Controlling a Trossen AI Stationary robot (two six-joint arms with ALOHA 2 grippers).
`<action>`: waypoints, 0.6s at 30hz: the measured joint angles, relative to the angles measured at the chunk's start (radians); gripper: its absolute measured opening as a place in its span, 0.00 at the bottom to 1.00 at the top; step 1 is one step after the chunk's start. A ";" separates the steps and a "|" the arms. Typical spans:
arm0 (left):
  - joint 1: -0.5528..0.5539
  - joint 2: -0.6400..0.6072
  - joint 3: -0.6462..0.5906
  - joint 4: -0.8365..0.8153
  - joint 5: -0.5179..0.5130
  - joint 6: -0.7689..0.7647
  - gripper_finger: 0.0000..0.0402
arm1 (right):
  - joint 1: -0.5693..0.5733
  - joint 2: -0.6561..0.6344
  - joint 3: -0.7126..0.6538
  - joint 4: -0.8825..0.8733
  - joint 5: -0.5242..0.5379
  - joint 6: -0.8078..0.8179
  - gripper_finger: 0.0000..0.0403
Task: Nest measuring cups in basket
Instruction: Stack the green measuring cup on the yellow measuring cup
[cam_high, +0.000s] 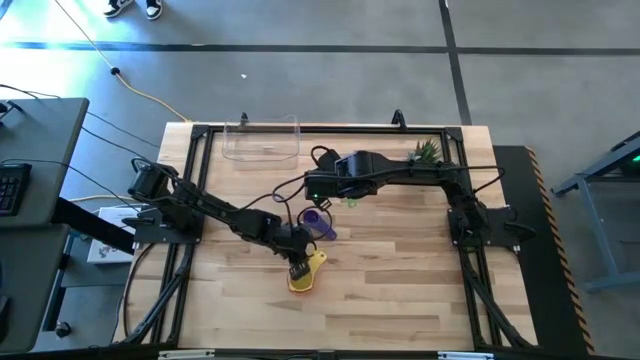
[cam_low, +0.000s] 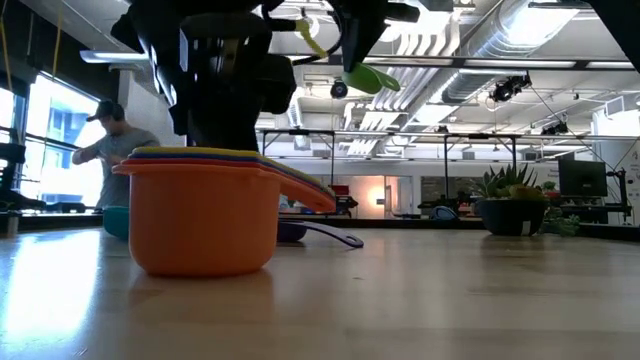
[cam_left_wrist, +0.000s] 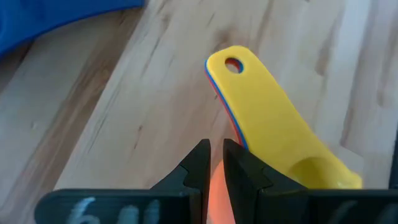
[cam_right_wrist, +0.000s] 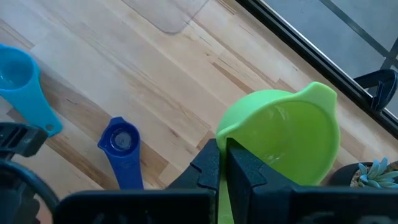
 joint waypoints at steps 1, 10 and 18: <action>0.000 0.000 0.000 0.008 0.001 0.007 0.09 | 0.000 0.000 0.000 0.000 0.000 -0.002 0.00; 0.000 0.000 0.000 0.027 0.044 0.045 0.09 | -0.001 0.000 0.000 0.000 -0.004 -0.006 0.00; 0.000 -0.026 0.001 0.000 0.043 0.045 0.09 | -0.001 0.000 0.000 0.000 -0.005 -0.024 0.00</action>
